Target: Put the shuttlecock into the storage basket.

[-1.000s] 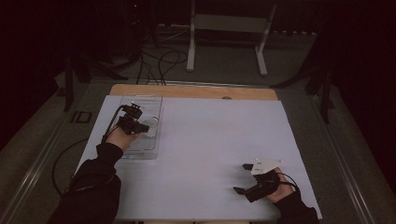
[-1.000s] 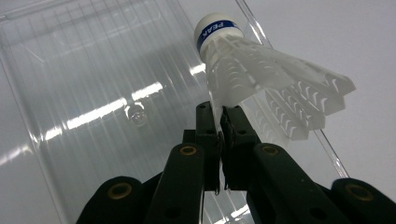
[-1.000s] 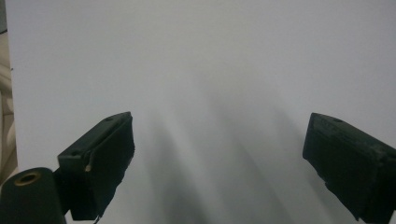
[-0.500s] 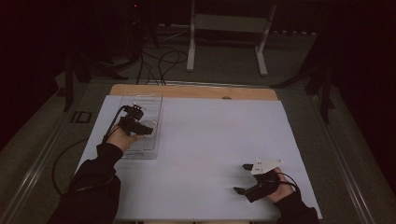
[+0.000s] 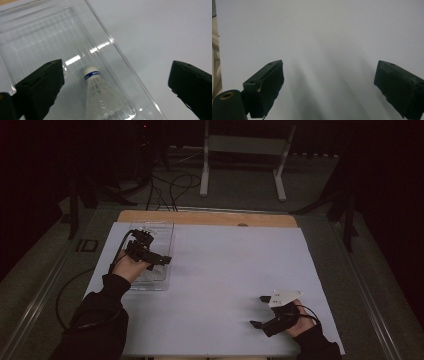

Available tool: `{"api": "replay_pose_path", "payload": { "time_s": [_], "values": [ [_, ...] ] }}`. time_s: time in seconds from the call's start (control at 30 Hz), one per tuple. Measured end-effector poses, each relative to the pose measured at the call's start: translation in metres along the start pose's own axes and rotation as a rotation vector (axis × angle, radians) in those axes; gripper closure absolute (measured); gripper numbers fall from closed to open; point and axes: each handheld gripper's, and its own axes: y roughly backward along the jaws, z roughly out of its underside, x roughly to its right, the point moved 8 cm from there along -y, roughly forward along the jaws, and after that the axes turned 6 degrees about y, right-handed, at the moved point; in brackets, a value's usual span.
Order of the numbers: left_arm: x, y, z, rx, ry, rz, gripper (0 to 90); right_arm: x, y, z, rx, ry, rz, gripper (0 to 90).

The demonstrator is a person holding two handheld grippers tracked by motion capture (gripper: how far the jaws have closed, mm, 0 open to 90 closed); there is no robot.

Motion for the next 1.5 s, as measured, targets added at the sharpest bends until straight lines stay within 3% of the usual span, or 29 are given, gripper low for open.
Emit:
{"api": "replay_pose_path", "payload": {
  "time_s": [0.17, 0.33, 0.67, 1.0, 1.1, 1.33, 1.5],
  "values": [
    [0.006, 0.003, -0.001, 0.013, -0.059, -0.009, 0.1, 0.000, 0.000, -0.001, 0.001, 0.000, 0.001, 8.8],
    [0.010, 0.005, -0.002, 0.025, -0.092, -0.003, 0.0, 0.000, 0.001, -0.001, 0.007, 0.005, 0.008, 8.8],
    [0.025, 0.009, -0.004, 0.054, -0.124, 0.051, 0.0, 0.000, 0.001, -0.001, 0.008, 0.005, 0.007, 8.7],
    [0.037, 0.010, -0.003, 0.053, -0.180, 0.056, 0.0, 0.000, 0.002, -0.002, 0.011, 0.002, 0.006, 8.8],
    [0.045, 0.010, -0.003, 0.062, -0.204, 0.080, 0.0, 0.001, 0.002, -0.001, 0.011, 0.003, 0.009, 8.8],
    [0.058, 0.011, -0.005, 0.085, -0.209, 0.150, 0.0, 0.001, 0.002, -0.001, 0.009, 0.003, 0.009, 8.7],
    [0.068, 0.011, -0.005, 0.097, -0.252, 0.188, 0.0, 0.000, 0.002, -0.001, 0.010, 0.002, 0.009, 8.8]
  ]
}}
